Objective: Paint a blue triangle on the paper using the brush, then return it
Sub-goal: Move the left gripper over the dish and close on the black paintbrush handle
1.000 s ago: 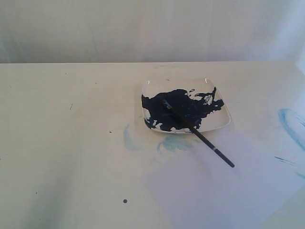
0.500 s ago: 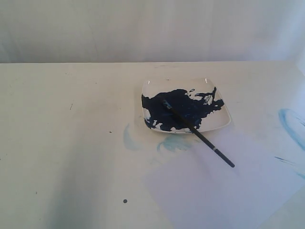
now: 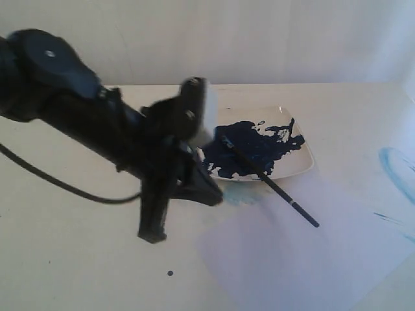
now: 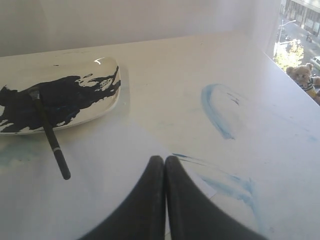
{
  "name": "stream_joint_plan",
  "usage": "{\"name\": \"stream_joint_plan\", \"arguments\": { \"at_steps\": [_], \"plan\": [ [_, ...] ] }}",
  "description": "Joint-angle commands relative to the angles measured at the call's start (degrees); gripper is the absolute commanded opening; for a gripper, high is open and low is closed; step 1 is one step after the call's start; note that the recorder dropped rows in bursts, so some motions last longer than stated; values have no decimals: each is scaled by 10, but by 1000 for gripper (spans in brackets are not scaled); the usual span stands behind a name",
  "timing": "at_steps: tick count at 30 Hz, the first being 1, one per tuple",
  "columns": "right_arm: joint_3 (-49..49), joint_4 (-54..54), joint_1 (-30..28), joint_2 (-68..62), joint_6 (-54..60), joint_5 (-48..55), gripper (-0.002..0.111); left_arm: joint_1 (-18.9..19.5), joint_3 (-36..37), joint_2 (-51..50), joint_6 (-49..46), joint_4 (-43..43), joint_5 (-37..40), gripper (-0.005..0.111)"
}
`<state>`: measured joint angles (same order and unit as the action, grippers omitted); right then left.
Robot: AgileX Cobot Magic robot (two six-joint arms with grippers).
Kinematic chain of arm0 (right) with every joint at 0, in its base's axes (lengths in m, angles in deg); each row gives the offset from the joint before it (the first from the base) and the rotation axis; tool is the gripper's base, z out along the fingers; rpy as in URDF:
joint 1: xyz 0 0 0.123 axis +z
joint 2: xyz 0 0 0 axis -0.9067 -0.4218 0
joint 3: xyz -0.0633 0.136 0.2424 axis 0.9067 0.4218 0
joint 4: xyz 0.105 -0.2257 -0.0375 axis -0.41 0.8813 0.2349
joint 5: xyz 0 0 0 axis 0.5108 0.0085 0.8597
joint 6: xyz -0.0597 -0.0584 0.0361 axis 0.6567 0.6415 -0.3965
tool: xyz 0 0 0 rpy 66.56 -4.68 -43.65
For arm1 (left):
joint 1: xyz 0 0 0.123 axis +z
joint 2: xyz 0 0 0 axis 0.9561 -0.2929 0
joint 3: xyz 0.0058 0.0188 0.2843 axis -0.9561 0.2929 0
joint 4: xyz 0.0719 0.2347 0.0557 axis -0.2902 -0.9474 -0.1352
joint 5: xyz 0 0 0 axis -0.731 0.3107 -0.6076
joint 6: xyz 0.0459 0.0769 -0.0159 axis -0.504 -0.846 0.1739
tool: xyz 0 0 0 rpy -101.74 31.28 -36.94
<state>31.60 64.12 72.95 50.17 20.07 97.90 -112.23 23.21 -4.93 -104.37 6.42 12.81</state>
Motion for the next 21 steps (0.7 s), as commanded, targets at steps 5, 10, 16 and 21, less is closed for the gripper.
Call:
{"name": "stream_joint_plan", "arguments": {
  "at_steps": [5,10,16,21],
  "plan": [
    [3,2,1,3,-3,-4,0,-78,-73,-117,-286,74,-149,0],
    [3,2,1,3,-3,-4,0,-80,-141,-178,-332,84,-147,17],
    [3,2,1,3,-3,-4,0,-81,-193,-243,-367,48,-163,42],
    [3,2,6,3,-3,-4,0,-81,-210,-287,-367,4,-203,50]
  ]
}}
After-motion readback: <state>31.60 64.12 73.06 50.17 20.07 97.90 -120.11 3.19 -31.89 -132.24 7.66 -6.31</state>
